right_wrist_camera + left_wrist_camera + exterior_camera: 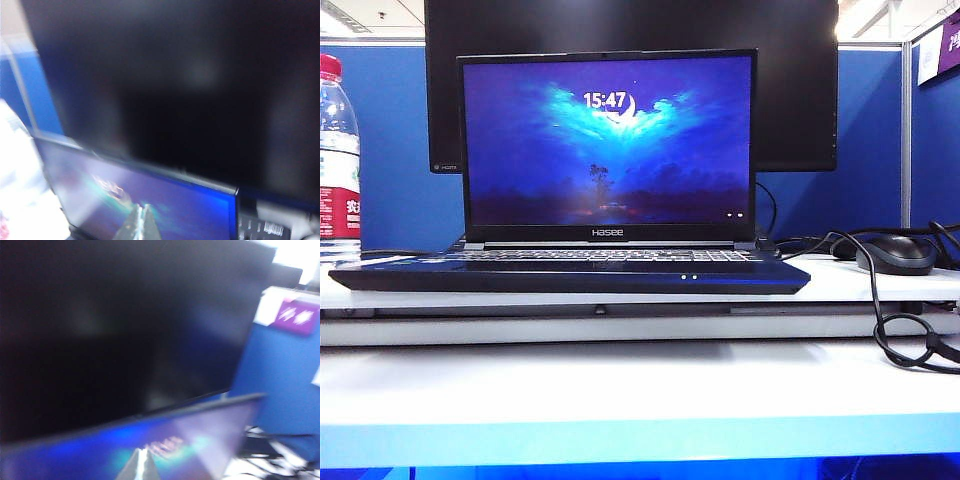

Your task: Open the lid of the black laptop.

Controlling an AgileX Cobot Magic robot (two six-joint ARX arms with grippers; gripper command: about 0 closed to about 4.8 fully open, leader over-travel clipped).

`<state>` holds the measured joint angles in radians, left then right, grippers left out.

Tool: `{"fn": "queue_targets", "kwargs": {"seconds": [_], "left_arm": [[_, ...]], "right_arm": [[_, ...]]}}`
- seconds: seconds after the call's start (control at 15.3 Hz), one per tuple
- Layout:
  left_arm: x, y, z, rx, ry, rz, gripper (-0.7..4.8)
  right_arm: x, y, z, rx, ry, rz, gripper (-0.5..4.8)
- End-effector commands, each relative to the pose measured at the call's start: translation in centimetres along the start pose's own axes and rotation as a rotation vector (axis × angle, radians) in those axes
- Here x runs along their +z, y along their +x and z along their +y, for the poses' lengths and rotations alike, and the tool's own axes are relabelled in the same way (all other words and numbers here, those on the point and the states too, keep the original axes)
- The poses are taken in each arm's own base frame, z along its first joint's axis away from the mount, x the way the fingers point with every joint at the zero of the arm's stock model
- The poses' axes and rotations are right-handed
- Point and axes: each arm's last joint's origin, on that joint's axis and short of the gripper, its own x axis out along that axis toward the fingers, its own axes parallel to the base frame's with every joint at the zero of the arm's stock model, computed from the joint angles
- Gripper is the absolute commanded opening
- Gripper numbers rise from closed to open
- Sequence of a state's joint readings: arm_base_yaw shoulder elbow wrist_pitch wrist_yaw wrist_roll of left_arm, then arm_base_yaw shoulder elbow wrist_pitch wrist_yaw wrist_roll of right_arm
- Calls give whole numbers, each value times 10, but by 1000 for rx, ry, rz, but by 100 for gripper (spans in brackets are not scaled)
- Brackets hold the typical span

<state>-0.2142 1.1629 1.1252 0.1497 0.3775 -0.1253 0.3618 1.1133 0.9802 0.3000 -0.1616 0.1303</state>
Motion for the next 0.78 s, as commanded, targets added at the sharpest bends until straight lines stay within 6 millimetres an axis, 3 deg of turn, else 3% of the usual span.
{"fn": "queue_targets", "kwargs": {"seconds": [0.07,0.2,0.46,0.78], "left_arm": [[-7,-59,-22,18,-36,-56,-4],[-25,-105,-37,50,-59,-114,-4],[-49,-165,-57,78,-72,-146,-4],[-69,-191,-65,93,-105,-67,-4]], "right_arm": [[9,-50,10,15,17,-87,-1],[4,-79,14,9,18,-88,-1],[-21,-117,16,2,47,-89,-1],[-50,-146,16,-31,56,-39,-1]]}}
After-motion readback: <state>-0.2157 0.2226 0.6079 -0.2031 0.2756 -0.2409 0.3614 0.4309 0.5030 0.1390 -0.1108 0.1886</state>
